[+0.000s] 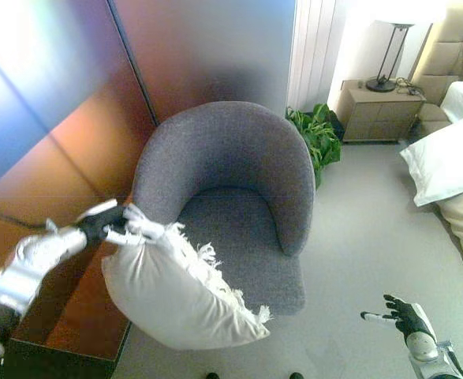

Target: Pick up the pillow and put it on the sofa.

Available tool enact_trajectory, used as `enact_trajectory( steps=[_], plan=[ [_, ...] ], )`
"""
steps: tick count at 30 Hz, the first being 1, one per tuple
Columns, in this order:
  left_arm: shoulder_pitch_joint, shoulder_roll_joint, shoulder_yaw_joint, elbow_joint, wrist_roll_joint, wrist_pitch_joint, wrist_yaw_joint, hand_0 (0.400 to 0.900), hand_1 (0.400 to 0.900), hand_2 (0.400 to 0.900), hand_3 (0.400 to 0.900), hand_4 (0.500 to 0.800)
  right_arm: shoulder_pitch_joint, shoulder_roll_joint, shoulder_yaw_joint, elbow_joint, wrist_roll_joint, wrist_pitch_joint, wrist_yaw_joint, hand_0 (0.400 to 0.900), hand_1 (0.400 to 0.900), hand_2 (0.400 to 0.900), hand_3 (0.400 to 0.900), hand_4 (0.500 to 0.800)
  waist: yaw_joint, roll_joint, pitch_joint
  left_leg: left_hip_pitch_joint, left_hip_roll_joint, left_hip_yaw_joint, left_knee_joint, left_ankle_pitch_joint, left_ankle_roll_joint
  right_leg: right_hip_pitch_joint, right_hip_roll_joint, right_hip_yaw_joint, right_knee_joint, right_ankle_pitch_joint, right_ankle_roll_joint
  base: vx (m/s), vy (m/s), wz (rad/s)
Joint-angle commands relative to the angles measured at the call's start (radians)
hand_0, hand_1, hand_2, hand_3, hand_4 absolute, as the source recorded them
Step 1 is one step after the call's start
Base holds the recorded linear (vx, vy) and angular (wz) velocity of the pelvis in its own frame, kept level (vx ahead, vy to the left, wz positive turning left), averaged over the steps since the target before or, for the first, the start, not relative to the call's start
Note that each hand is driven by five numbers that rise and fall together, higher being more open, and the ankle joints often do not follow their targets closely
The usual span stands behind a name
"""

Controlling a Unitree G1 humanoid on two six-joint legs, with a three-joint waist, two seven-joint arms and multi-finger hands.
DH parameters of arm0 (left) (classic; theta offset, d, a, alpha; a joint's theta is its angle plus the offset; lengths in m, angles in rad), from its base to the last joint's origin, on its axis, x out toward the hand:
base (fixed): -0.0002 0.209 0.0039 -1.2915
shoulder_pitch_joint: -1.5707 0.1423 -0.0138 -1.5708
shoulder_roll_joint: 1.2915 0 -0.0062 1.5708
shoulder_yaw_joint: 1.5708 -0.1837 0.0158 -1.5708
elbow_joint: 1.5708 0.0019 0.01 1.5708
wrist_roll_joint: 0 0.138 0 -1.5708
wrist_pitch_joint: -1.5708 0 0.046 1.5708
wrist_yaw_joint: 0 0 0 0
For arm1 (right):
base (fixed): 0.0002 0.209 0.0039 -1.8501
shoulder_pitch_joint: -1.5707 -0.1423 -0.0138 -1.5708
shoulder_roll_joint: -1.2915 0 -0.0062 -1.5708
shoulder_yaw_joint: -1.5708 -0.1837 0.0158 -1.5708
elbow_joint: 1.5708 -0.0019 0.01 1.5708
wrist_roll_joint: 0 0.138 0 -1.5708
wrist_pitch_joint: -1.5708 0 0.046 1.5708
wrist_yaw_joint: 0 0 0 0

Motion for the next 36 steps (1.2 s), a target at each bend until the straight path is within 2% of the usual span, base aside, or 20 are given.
enact_trajectory(
  steps=[1, 3, 4, 5, 7, 10, 11, 12, 13, 15, 16, 19, 23, 29, 33, 36],
  plan=[
    [-0.414, 0.092, -0.036, 0.126, -0.181, -0.05, 0.009, 0.4, 0.4, 0.4, 0.4, 0.5, -0.064, -0.075, 0.061, -0.006, 0.029, -0.034, -0.028, 0.9, 0.9, 0.9, 0.9, 0.8, -0.075, -0.023, -0.091, -0.039, -0.011, 0.073, 0.061, -0.056, 0.007, -0.025, -0.031, -0.013, 0.081, -0.091, 0.066, 0.07, -0.025, -0.17],
    [-0.5, 0.065, -0.091, 0.189, -0.167, -0.024, -0.008, 0.4, 0.4, 0.4, 0.4, 0.5, -0.069, -0.074, 0.069, -0.001, 0.029, -0.032, -0.026, 0.9, 0.9, 0.9, 0.9, 0.8, -0.086, -0.022, -0.094, -0.031, -0.007, 0.081, 0.056, -0.056, 0.005, -0.026, -0.03, -0.005, 0.075, -0.086, 0.07, 0.07, -0.02, -0.18],
    [-0.553, 0.045, -0.144, 0.253, -0.205, -0.012, -0.025, 0.4, 0.4, 0.4, 0.4, 0.5, -0.073, -0.075, 0.081, 0.006, 0.024, -0.038, -0.025, 0.9, 0.9, 0.9, 0.9, 0.8, -0.101, -0.018, -0.098, -0.028, -0.006, 0.085, 0.054, -0.056, 0.005, -0.03, -0.029, 0.003, 0.073, -0.081, 0.073, 0.06, -0.013, -0.19],
    [-0.585, 0.034, -0.165, 0.281, -0.224, 0.002, -0.038, 0.4, 0.4, 0.4, 0.4, 0.5, -0.073, -0.073, 0.082, 0.007, 0.024, -0.039, -0.025, 0.9, 0.9, 0.9, 0.9, 0.8, -0.104, -0.019, -0.099, -0.026, -0.006, 0.088, 0.053, -0.056, 0.005, -0.032, -0.029, 0.006, 0.072, -0.079, 0.074, 0.08, -0.007, -0.22],
    [-0.652, -0.012, -0.217, 0.373, -0.195, 0.021, -0.04, 0.4, 0.4, 0.4, 0.4, 0.5, -0.085, -0.073, 0.099, 0.005, 0.022, -0.035, -0.021, 0.9, 0.9, 0.9, 0.9, 0.8, -0.128, -0.014, -0.105, -0.015, -0.003, 0.103, 0.052, -0.061, 0.006, -0.035, -0.027, 0.017, 0.068, -0.075, 0.077, 0.09, 0.005, -0.24],
    [-0.693, -0.053, -0.243, 0.451, -0.19, 0.062, -0.054, 0.4, 0.4, 0.4, 0.4, 0.5, -0.095, -0.069, 0.109, 0.006, 0.013, -0.037, -0.014, 0.9, 0.9, 0.9, 0.9, 0.8, -0.145, -0.014, -0.111, -0.006, -0.001, 0.117, 0.053, -0.067, 0.007, -0.039, -0.026, 0.03, 0.067, -0.073, 0.078, 0.09, 0.005, -0.31],
    [-0.712, -0.093, -0.25, 0.529, -0.23, 0.107, -0.075, 0.4, 0.4, 0.4, 0.4, 0.5, -0.105, -0.062, 0.125, 0.009, -0.001, -0.042, -0.01, 0.9, 0.9, 0.9, 0.9, 0.8, -0.164, -0.014, -0.115, -0.001, -0.002, 0.126, 0.057, -0.072, 0.009, -0.044, -0.023, 0.044, 0.069, -0.073, 0.078, 0.1, 0.003, -0.38],
    [-0.716, -0.112, -0.242, 0.56, -0.249, 0.133, -0.063, 0.424, 0.424, 0.424, 0.424, 0.514, -0.11, -0.057, 0.134, 0.007, -0.003, -0.042, -0.011, 0.9, 0.9, 0.9, 0.9, 0.8, -0.172, -0.016, -0.117, 0.001, -0.003, 0.13, 0.059, -0.076, 0.011, -0.047, -0.023, 0.052, 0.069, -0.072, 0.077, 0.14, 0.004, -0.47],
    [-0.713, -0.135, -0.228, 0.605, -0.297, 0.16, -0.046, 0.9, 0.9, 0.9, 0.9, 0.8, -0.112, -0.051, 0.145, 0.009, 0.001, -0.044, -0.013, 0.9, 0.9, 0.9, 0.9, 0.8, -0.182, -0.017, -0.116, 0.013, -0.004, 0.134, 0.061, -0.085, 0.013, -0.04, -0.022, 0.06, 0.07, -0.077, 0.08, 0.11, -0.008, -0.36],
    [-0.702, -0.17, -0.173, 0.677, -0.359, 0.207, -0.012, 0.9, 0.9, 0.9, 0.9, 0.8, -0.115, -0.039, 0.153, 0.009, -0.023, -0.048, -0.008, 0.9, 0.9, 0.9, 0.9, 0.8, -0.2, -0.021, -0.125, 0.014, -0.003, 0.145, 0.067, -0.088, 0.015, -0.049, -0.018, 0.074, 0.071, -0.075, 0.075, 0.11, -0.008, -0.38],
    [-0.693, -0.183, -0.151, 0.707, -0.377, 0.212, -0.002, 0.9, 0.9, 0.9, 0.9, 0.8, -0.116, -0.035, 0.157, 0.011, -0.031, -0.05, -0.006, 0.9, 0.9, 0.9, 0.9, 0.8, -0.206, -0.022, -0.128, 0.017, -0.002, 0.149, 0.07, -0.09, 0.015, -0.049, -0.016, 0.079, 0.073, -0.076, 0.074, 0.11, -0.007, -0.38],
    [-0.662, -0.211, -0.072, 0.781, -0.413, 0.211, 0.028, 0.9, 0.9, 0.9, 0.9, 0.8, -0.111, -0.027, 0.162, 0.021, -0.055, -0.051, 0.003, 0.9, 0.9, 0.9, 0.9, 0.8, -0.225, -0.029, -0.136, 0.027, 0.0, 0.164, 0.075, -0.096, 0.016, -0.049, -0.012, 0.093, 0.074, -0.079, 0.072, 0.09, -0.009, -0.32],
    [-0.631, -0.221, -0.011, 0.801, -0.472, 0.193, 0.087, 0.9, 0.9, 0.9, 0.9, 0.8, -0.105, -0.025, 0.154, 0.043, -0.075, -0.057, 0.013, 0.9, 0.9, 0.9, 0.9, 0.8, -0.226, -0.036, -0.142, 0.035, 0.005, 0.171, 0.078, -0.101, 0.018, -0.042, -0.007, 0.097, 0.074, -0.085, 0.069, 0.04, -0.017, -0.12],
    [-0.576, -0.226, 0.071, 0.741, -0.592, 0.134, 0.155, 0.9, 0.9, 0.9, 0.9, 0.8, -0.093, -0.022, 0.14, 0.056, -0.07, -0.08, 0.024, 0.9, 0.9, 0.9, 0.9, 0.8, -0.205, -0.047, -0.144, 0.038, 0.011, 0.156, 0.081, -0.104, 0.017, -0.03, -0.002, 0.086, 0.078, -0.097, 0.063, 0.0, -0.014, 0.04],
    [-0.509, -0.231, 0.124, 0.644, -0.635, 0.083, 0.18, 0.9, 0.9, 0.9, 0.9, 0.8, -0.091, -0.013, 0.135, 0.043, -0.065, -0.08, 0.025, 0.9, 0.9, 0.9, 0.9, 0.8, -0.177, -0.053, -0.143, 0.034, 0.014, 0.136, 0.078, -0.103, 0.015, -0.021, -0.002, 0.074, 0.076, -0.102, 0.061, -0.03, -0.009, 0.11],
    [-0.45, -0.231, 0.163, 0.572, -0.687, 0.078, 0.194, 0.9, 0.9, 0.9, 0.9, 0.8, -0.087, -0.005, 0.128, 0.038, -0.059, -0.078, 0.018, 0.9, 0.9, 0.9, 0.9, 0.8, -0.153, -0.056, -0.141, 0.03, 0.016, 0.121, 0.072, -0.1, 0.013, -0.015, -0.003, 0.06, 0.076, -0.106, 0.06, -0.04, -0.013, 0.16]
  ],
)
